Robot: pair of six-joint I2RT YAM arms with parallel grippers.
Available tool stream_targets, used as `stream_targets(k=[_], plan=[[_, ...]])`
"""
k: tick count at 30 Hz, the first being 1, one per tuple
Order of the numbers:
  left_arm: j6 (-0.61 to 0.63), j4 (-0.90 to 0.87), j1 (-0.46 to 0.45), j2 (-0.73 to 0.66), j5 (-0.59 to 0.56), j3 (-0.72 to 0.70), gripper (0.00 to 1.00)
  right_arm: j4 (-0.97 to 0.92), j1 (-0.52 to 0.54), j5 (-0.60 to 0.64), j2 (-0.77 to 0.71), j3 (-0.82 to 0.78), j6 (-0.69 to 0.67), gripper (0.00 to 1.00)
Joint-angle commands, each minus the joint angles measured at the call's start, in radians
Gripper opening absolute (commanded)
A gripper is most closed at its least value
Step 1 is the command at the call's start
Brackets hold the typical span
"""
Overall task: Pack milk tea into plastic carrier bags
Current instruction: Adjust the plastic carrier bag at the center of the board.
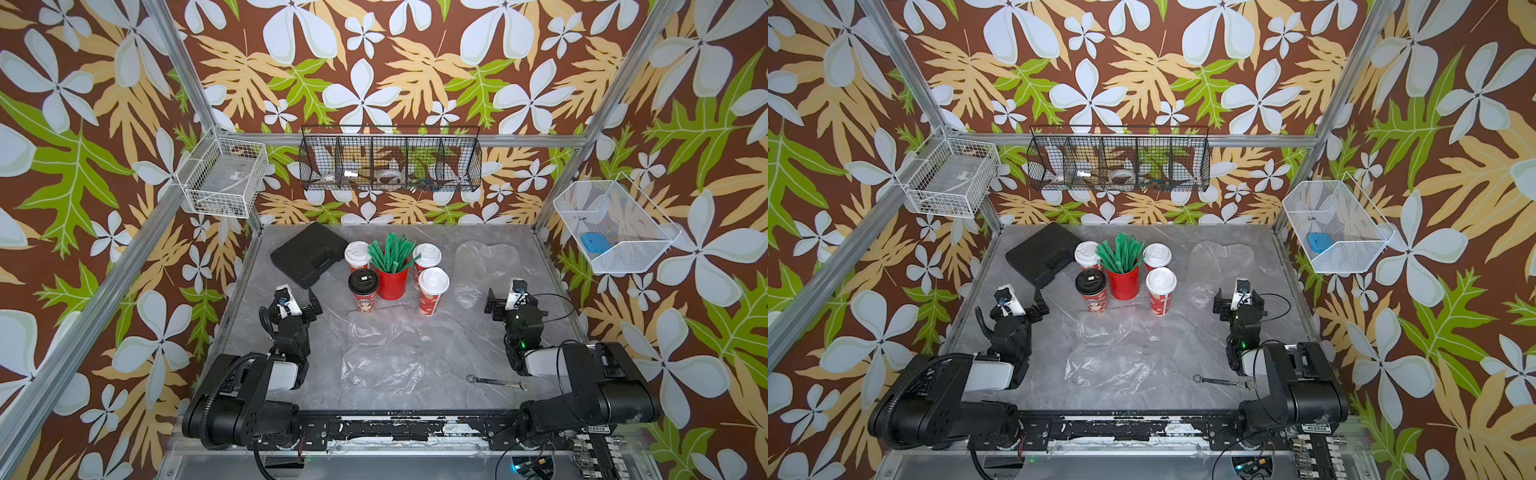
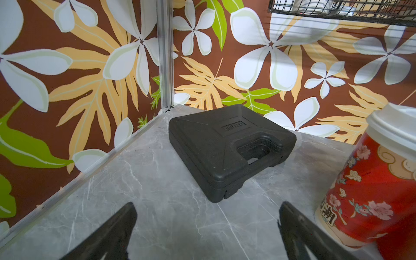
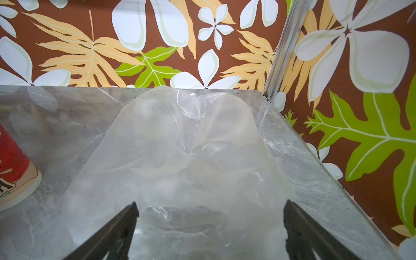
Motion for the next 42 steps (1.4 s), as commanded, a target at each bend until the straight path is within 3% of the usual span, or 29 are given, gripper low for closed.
stream_targets(k=[1,30,34,37,42], plan=[[-0.002,0.035,0.001,0.001,-0.009,0.001,1.0,0.001,0.001,0.004,0.0,0.004,0.0,1.0],[0.009,0.046,0.001,-0.002,-0.011,-0.002,0.98,0.002,0.002,0.006,-0.002,0.001,0.001,1.0],[0.02,-0.208,-0.008,-0.16,-0.004,0.063,0.96,0.004,0.01,0.042,-0.008,0.003,0.006,0.96],[0.017,-0.384,-0.012,-0.31,-0.002,0.111,0.93,-0.276,0.016,0.103,-0.106,0.113,0.024,0.96],[-0.041,-0.622,-0.071,-0.555,-0.011,0.16,0.84,-0.564,0.018,0.061,-0.198,0.253,0.026,0.95]])
